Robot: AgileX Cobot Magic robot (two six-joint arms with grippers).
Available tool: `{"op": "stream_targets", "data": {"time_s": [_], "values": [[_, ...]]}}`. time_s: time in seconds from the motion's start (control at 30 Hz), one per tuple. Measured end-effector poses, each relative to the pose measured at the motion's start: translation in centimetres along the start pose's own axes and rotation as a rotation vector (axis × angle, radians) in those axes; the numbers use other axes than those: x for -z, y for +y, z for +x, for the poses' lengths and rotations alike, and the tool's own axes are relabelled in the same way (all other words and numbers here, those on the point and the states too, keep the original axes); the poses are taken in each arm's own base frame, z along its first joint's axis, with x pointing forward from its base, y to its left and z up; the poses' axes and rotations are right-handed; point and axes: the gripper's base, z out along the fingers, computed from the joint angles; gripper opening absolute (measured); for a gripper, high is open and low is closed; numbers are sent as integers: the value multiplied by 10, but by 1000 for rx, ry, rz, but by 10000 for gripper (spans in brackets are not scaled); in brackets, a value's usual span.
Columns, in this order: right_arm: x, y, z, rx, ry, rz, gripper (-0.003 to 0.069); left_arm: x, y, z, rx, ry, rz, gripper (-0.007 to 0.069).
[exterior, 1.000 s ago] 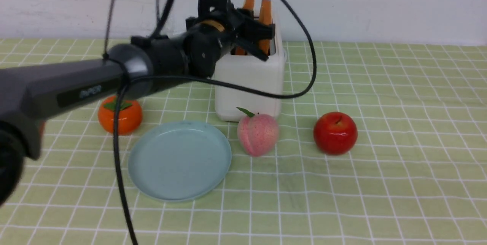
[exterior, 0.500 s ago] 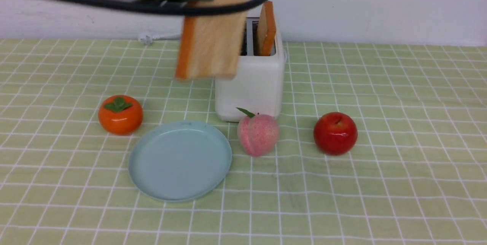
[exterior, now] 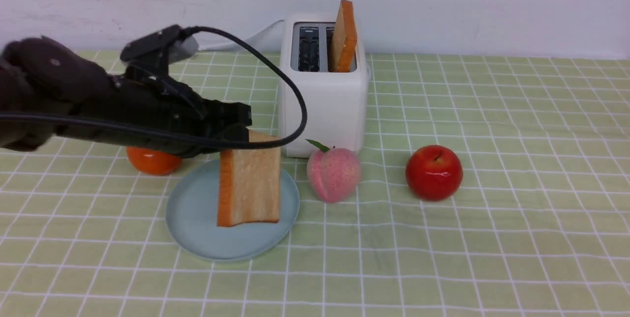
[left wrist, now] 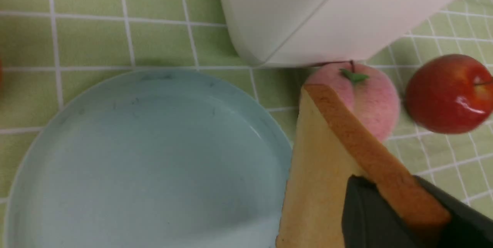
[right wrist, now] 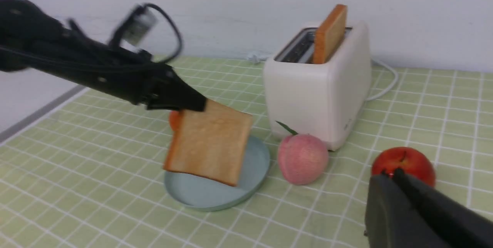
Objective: Take toasted bread from bread machine on green coffee tablecloth place on plate.
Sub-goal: 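Place the slice of bread on the plate with the left gripper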
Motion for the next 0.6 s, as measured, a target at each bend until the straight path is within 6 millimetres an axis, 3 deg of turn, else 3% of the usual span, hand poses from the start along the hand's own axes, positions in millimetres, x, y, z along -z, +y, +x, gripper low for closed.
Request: {"op": "stream_targets", "data": {"time_s": [0.17,0.37,0.57,0.6], "values": [[0,4,2,-26,19,-44,0,-24,13,6,59,12,-33,88],[0,6,1,-48,12,-62,1,-30,21,4,68,-20,-70,113],[0,6,1,-47,11,-62,6,-30,22,5,16,-10,-87,297],[0,6,1,-47,11,-63,8,-30,22,6,-18,7,-91,381]]}}
